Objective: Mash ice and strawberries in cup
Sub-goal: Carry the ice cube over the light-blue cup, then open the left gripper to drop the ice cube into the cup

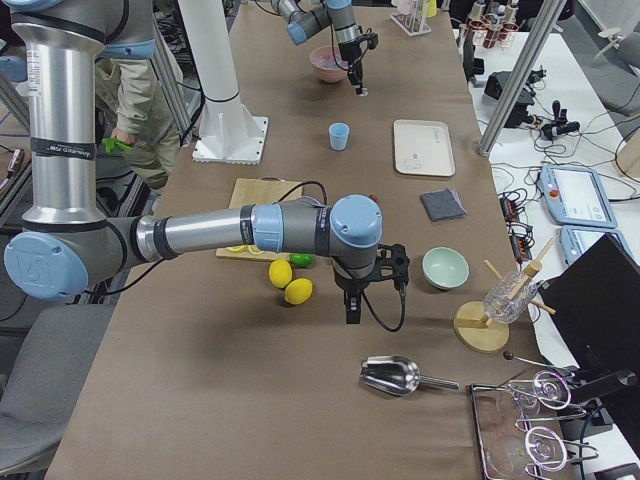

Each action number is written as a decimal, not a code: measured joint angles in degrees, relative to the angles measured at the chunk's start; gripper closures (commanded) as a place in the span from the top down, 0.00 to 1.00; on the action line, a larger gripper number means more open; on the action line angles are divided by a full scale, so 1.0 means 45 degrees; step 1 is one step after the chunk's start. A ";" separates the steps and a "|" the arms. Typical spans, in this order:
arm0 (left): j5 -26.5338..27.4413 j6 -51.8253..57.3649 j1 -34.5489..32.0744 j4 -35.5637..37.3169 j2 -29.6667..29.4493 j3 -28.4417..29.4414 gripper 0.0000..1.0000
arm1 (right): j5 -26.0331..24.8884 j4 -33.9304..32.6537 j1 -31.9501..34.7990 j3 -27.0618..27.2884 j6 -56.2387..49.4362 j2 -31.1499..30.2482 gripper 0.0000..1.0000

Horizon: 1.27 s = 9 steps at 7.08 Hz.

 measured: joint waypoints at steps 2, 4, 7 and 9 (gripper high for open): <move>0.1084 -0.0744 0.1312 0.0018 -0.0320 0.0118 0.00 | -0.0041 0.0000 0.0000 -0.0005 -0.0003 -0.0014 1.00; 0.1766 -0.1077 0.2115 -0.0024 -0.0520 0.0379 0.00 | -0.0038 0.0000 0.0000 0.0008 -0.0002 0.0010 1.00; 0.2202 -0.1400 0.2513 -0.0114 -0.1006 0.1172 0.00 | -0.0073 0.0000 0.0000 0.0011 -0.0003 0.0039 1.00; 0.2463 -0.1445 0.2718 -0.0118 -0.1064 0.1304 0.95 | -0.0110 0.0000 0.0000 0.0011 -0.0003 0.0039 1.00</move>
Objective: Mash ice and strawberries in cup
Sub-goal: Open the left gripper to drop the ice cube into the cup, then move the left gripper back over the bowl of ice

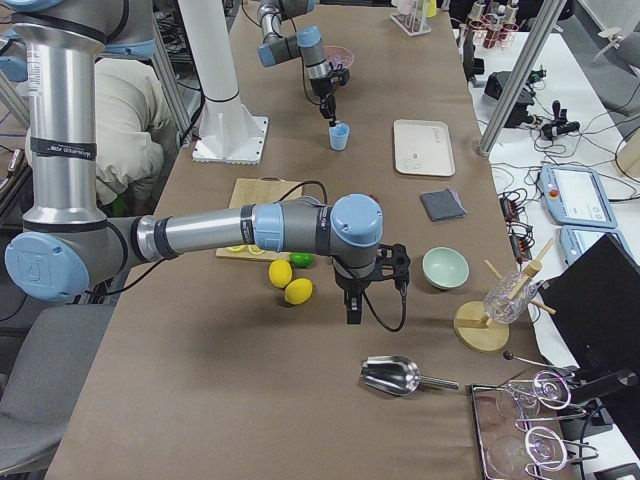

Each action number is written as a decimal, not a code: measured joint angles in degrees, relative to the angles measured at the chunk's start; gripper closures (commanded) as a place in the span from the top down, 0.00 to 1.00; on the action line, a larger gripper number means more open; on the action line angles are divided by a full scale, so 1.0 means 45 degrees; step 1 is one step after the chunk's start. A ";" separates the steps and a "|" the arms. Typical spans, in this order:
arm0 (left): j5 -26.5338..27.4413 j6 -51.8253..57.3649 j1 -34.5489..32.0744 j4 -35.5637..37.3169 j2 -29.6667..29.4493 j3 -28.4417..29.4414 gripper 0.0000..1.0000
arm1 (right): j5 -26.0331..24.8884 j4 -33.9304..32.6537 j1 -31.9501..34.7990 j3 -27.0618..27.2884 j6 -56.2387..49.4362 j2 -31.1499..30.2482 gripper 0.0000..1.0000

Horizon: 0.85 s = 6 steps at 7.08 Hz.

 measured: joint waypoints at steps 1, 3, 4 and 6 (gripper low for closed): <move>0.0041 -0.0005 0.0016 0.0003 -0.0009 -0.0001 0.97 | -0.0023 0.0000 0.0000 0.0000 0.0000 -0.0006 1.00; 0.0057 0.0002 -0.0020 0.0039 -0.0024 -0.0092 0.97 | -0.0033 0.0000 0.0000 0.0000 0.0000 -0.0014 1.00; -0.0055 0.0085 -0.0275 0.0177 0.0061 -0.0289 0.97 | -0.0022 0.0000 0.0000 0.0000 0.0004 -0.0003 1.00; -0.1337 0.1556 -0.1662 0.1453 0.0999 -0.1580 0.97 | 0.0005 0.0000 -0.0001 0.0000 0.0017 0.0010 1.00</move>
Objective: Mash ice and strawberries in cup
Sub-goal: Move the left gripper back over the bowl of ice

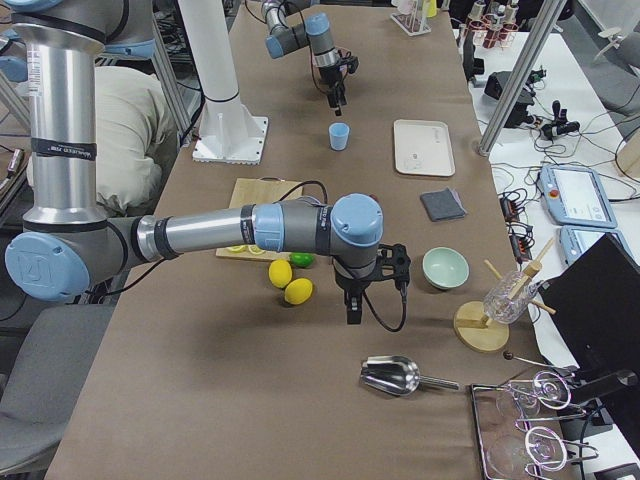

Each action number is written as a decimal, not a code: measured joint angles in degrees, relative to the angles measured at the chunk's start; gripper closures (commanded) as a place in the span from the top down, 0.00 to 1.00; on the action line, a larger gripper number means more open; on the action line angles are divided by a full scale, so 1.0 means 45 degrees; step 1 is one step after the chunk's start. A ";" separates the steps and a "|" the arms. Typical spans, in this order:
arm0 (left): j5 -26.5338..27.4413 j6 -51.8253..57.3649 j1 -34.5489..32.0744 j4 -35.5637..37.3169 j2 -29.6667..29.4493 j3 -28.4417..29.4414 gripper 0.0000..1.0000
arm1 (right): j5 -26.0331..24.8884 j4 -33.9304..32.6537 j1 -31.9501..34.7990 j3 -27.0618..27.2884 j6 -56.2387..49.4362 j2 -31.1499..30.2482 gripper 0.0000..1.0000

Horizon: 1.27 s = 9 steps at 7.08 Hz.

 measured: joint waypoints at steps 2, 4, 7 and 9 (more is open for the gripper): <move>-0.1573 0.2407 -0.1720 0.1046 0.2215 -0.1788 0.97 | 0.0040 0.0000 0.0001 0.0004 0.0002 0.0003 1.00; -0.2387 0.3400 -0.2711 0.1094 0.5496 -0.3758 0.97 | 0.0025 0.0000 0.0000 0.0016 0.0003 0.0012 1.00; -0.2951 0.2047 -0.3616 0.0644 0.8408 -0.4578 0.96 | 0.0022 0.0000 -0.0026 0.0002 -0.0001 0.0031 1.00; -0.2996 0.0512 -0.3737 -0.1508 0.9342 -0.3221 0.96 | 0.0011 0.0000 -0.0108 -0.0008 -0.0014 0.0107 1.00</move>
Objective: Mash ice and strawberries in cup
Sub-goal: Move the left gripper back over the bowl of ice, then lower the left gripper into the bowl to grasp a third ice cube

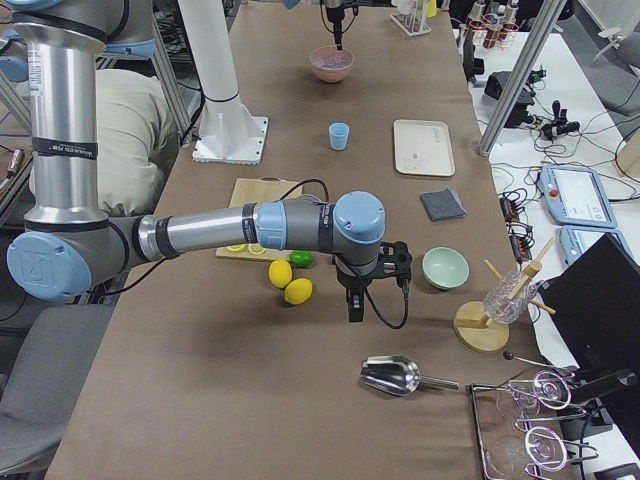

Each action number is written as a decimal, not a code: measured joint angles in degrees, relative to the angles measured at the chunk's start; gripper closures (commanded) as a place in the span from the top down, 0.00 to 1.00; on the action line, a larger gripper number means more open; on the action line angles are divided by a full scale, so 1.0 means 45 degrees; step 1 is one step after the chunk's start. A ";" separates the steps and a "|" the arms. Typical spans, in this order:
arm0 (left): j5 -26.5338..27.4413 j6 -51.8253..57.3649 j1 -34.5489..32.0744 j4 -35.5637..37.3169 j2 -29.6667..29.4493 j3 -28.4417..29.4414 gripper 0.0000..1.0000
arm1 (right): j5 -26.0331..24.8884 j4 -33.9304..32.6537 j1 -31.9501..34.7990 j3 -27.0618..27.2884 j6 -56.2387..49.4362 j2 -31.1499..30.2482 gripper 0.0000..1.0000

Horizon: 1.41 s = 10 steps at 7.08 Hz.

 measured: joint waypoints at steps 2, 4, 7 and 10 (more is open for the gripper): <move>-0.0005 -0.1009 0.0128 -0.1321 0.0176 0.0858 0.95 | -0.0005 0.0005 -0.0030 0.0005 -0.0002 0.0092 1.00; -0.0023 -0.1206 0.0311 -0.1502 0.0242 0.0865 0.92 | -0.0015 0.0013 -0.0040 0.0007 -0.0003 0.0110 1.00; 0.0050 -0.1797 0.1245 -0.1518 0.0264 0.0824 0.73 | -0.0021 0.0001 -0.0035 0.0008 -0.0002 0.0099 1.00; 0.0071 -0.1857 0.1542 -0.1503 0.0417 0.0832 0.61 | -0.0035 0.0000 -0.0029 0.0008 -0.0008 0.0083 1.00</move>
